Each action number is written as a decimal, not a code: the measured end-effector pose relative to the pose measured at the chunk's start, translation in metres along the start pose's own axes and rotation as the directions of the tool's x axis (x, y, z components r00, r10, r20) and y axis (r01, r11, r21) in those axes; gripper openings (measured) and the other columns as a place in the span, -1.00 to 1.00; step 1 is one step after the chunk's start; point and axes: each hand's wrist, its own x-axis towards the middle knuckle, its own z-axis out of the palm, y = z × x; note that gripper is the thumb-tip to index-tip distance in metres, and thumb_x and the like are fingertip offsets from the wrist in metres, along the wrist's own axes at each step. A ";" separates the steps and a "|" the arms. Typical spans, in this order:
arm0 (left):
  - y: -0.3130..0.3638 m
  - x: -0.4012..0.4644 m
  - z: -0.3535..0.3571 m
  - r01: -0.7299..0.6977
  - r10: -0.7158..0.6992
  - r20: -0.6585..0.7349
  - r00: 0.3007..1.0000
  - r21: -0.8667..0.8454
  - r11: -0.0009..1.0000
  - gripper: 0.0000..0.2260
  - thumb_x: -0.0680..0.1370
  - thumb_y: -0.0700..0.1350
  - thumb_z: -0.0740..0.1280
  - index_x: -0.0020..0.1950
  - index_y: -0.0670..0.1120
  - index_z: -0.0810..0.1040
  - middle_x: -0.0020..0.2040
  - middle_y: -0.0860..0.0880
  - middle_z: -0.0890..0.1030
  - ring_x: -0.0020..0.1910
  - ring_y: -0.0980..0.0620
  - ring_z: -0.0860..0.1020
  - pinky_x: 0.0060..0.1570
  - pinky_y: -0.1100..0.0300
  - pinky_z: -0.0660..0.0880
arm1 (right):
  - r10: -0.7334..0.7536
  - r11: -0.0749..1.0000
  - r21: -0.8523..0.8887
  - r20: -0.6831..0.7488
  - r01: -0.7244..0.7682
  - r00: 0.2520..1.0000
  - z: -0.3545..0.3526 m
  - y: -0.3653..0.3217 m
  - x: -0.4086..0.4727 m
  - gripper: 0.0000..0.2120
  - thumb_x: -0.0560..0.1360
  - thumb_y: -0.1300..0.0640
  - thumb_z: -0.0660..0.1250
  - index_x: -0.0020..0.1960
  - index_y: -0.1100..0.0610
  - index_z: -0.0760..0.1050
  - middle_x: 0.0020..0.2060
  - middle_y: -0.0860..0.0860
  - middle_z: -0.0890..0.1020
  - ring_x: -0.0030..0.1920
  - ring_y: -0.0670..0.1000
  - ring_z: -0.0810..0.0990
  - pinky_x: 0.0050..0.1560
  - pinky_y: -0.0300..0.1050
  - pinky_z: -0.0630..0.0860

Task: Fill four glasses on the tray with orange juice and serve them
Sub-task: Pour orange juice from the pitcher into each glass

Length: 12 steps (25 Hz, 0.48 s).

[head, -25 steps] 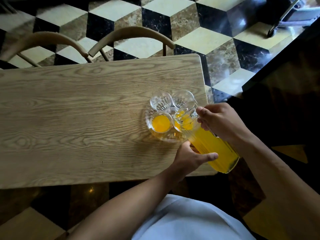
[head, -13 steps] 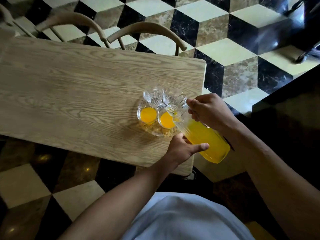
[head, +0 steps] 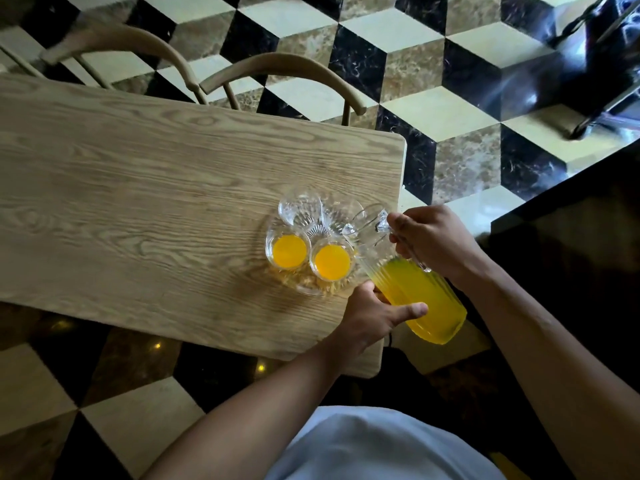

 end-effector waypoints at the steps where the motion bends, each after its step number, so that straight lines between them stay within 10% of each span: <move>1: 0.001 0.002 0.002 0.011 -0.011 -0.009 1.000 -0.014 1.000 -0.37 0.16 0.19 0.72 0.08 -0.09 0.64 -0.06 -0.01 0.79 -0.09 0.08 0.75 -0.03 0.11 0.69 | 0.004 1.000 0.004 0.015 -0.004 1.000 -0.002 0.001 0.004 -0.61 0.64 0.04 0.31 -0.29 0.22 0.58 -0.52 -0.02 0.55 -0.58 -0.17 0.43 -0.51 -0.31 0.36; 12: 0.011 0.037 0.038 0.089 -0.103 -0.178 0.979 -0.086 0.992 -0.20 -0.01 0.43 0.67 0.00 -0.06 0.62 -0.05 -0.03 0.78 -0.11 -0.02 0.73 -0.05 0.01 0.69 | -0.019 0.989 -0.142 0.185 0.045 0.983 -0.018 0.006 0.057 -0.58 0.62 -0.03 0.31 -0.35 0.14 0.58 -0.59 -0.07 0.55 -0.57 -0.16 0.45 -0.37 -0.18 0.39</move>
